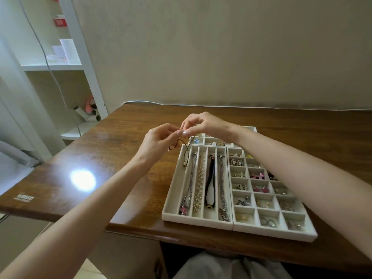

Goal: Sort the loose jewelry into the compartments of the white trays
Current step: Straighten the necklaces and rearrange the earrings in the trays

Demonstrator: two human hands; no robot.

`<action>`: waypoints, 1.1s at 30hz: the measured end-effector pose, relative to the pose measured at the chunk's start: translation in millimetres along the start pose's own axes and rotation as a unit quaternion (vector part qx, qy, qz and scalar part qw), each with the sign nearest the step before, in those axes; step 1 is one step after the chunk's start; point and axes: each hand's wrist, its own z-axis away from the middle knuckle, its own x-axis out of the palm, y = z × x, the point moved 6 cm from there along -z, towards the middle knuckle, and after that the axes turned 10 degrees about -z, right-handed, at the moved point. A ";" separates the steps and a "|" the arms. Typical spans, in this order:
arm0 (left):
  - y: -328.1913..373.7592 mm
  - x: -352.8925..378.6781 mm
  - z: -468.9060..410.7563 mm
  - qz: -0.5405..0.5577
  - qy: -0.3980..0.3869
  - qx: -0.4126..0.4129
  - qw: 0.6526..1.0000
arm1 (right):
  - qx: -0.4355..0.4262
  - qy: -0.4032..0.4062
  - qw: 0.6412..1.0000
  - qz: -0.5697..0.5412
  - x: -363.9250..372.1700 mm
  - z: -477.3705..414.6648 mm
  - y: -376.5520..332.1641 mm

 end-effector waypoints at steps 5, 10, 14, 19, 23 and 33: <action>-4.7 4.2 -2.8 -0.059 -0.022 0.009 0.998 | -0.014 0.026 0.999 -0.025 -8.8 1.0 -2.7; -5.5 6.5 1.1 -0.027 -0.052 0.013 0.998 | -0.019 0.020 0.998 -0.062 -17.0 2.9 -7.2; 4.9 6.9 -6.9 -0.076 -0.029 0.041 0.996 | -0.005 -0.012 0.999 -0.046 -9.8 1.7 -9.6; 4.6 9.5 -11.3 -0.071 -0.029 0.042 0.996 | -0.033 0.038 0.995 -0.084 -15.3 1.3 -14.8; -3.3 10.8 -9.3 -0.069 -0.027 0.018 0.997 | -0.079 0.082 0.972 -0.203 -28.0 1.7 -25.2; -26.2 15.1 -5.5 -0.077 -0.042 -0.033 0.996 | -0.141 0.161 0.913 -0.346 -58.8 5.9 -57.9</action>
